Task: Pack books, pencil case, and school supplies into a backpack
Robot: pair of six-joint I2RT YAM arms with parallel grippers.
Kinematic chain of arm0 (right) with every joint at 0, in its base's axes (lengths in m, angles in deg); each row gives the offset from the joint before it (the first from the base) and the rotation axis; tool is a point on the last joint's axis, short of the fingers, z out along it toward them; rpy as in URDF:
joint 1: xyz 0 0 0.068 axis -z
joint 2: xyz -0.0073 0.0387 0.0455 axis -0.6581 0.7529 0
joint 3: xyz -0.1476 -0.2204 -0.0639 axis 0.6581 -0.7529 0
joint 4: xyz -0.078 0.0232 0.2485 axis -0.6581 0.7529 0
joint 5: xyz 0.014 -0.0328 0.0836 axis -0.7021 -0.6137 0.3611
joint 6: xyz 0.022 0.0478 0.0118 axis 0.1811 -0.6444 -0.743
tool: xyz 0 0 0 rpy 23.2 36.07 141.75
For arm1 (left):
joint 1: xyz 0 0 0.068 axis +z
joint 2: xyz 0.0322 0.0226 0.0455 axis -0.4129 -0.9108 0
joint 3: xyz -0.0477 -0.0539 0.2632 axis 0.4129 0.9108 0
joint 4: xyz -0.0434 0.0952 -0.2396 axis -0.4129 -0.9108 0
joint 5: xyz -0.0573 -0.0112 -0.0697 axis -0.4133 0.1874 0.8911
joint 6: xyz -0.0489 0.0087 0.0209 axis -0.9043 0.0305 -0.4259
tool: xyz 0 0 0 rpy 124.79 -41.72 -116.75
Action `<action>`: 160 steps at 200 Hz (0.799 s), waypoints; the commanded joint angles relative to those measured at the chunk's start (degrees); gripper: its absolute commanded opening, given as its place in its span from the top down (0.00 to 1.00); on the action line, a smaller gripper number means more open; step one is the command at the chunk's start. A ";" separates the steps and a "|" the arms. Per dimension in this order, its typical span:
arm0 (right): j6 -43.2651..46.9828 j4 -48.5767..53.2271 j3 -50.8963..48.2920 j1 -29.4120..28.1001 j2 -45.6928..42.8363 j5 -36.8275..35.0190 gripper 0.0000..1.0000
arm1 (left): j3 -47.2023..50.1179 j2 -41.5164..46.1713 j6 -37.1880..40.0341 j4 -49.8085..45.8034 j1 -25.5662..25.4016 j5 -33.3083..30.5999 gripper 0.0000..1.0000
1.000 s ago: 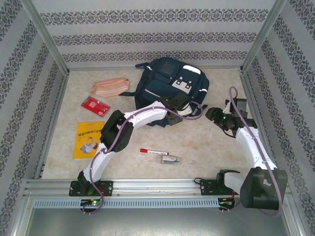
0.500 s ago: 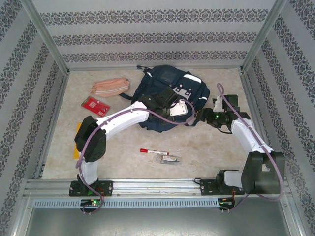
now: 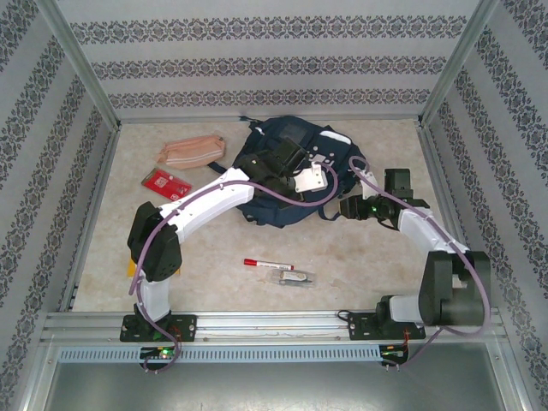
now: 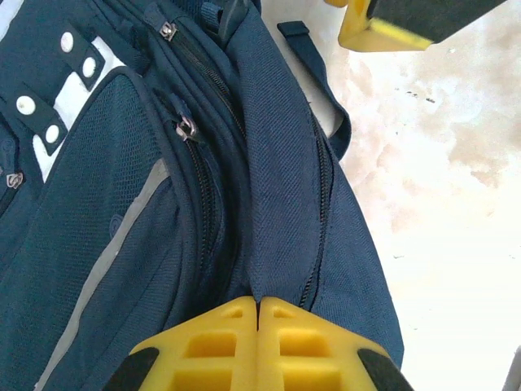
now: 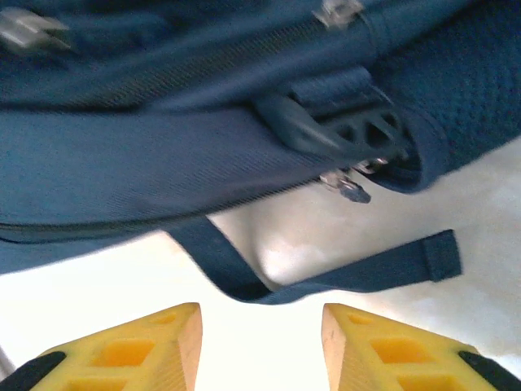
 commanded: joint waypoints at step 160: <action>11.36 -1.61 11.03 1.60 14.19 15.23 1.00 | -3.75 0.13 -1.52 -0.91 3.24 5.37 1.00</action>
